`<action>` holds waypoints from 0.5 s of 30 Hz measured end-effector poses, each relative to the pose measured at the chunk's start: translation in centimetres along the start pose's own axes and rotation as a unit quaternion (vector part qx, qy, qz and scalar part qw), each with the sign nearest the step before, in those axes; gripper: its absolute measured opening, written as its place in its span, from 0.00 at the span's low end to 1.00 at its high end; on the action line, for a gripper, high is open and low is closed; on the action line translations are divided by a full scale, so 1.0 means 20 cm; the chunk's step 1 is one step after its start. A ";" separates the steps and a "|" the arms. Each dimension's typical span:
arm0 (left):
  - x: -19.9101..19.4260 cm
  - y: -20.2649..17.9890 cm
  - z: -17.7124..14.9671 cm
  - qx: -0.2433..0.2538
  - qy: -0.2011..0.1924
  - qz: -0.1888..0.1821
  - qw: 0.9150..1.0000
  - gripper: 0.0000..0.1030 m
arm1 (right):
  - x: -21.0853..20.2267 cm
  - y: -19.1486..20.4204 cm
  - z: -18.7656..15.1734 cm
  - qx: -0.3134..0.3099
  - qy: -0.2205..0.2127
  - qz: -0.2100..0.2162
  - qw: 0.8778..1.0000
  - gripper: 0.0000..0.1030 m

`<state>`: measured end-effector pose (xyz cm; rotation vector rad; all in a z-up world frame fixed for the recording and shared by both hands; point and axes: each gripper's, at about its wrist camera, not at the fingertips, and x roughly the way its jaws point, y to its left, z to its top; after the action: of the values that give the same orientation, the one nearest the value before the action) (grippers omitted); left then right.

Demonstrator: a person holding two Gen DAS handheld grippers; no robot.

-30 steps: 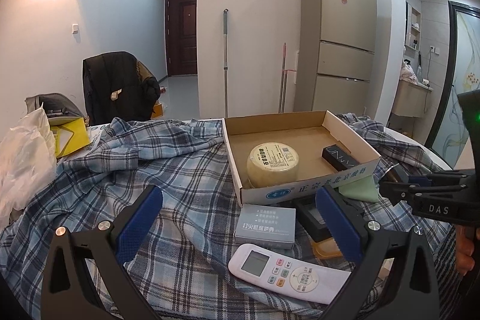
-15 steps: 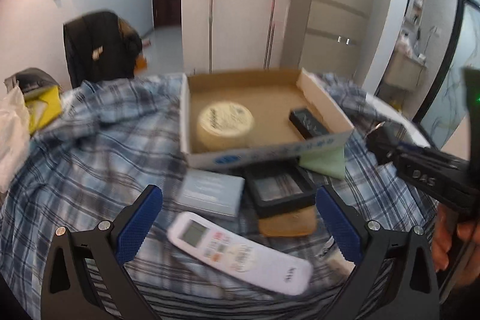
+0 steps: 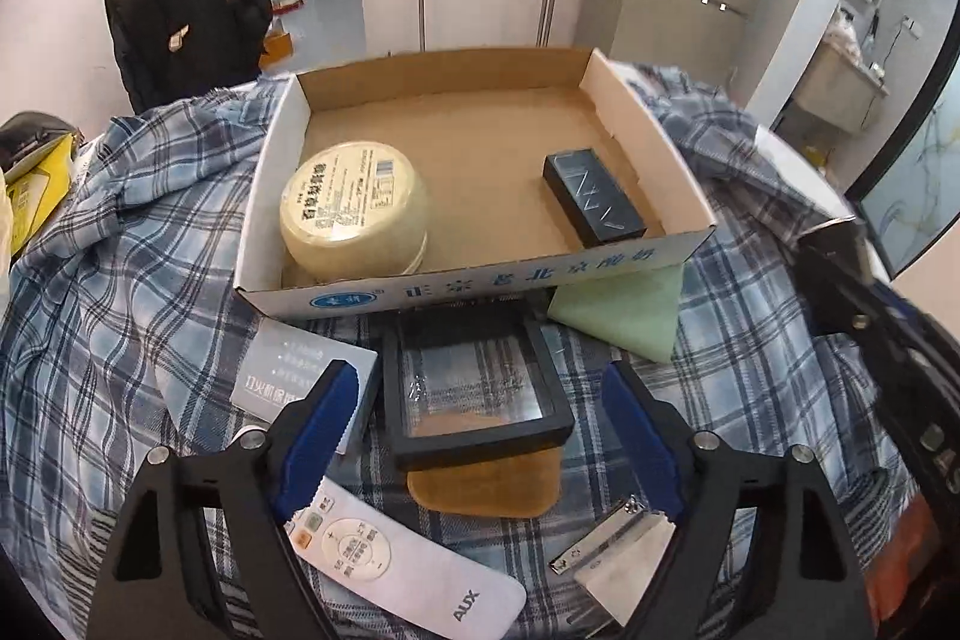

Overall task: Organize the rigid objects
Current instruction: 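Grasp the black magnifier frame with the left tool while the right tool holds its item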

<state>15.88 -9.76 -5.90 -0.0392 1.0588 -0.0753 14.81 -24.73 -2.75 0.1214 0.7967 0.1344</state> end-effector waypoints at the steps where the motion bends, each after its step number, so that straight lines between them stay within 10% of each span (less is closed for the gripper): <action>1: 0.02 0.01 0.01 -0.006 0.009 -0.001 1.000 0.83 | 0.00 0.00 0.00 0.001 -0.001 0.000 1.000 0.28; 15: 0.20 -0.03 0.02 -0.007 0.073 0.003 0.997 0.71 | 0.03 -0.06 0.01 0.019 0.018 0.011 1.000 0.28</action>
<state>18.17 -10.60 -9.04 -0.0429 1.2045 -0.0655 15.42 -25.86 -3.13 0.1640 0.8349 0.1430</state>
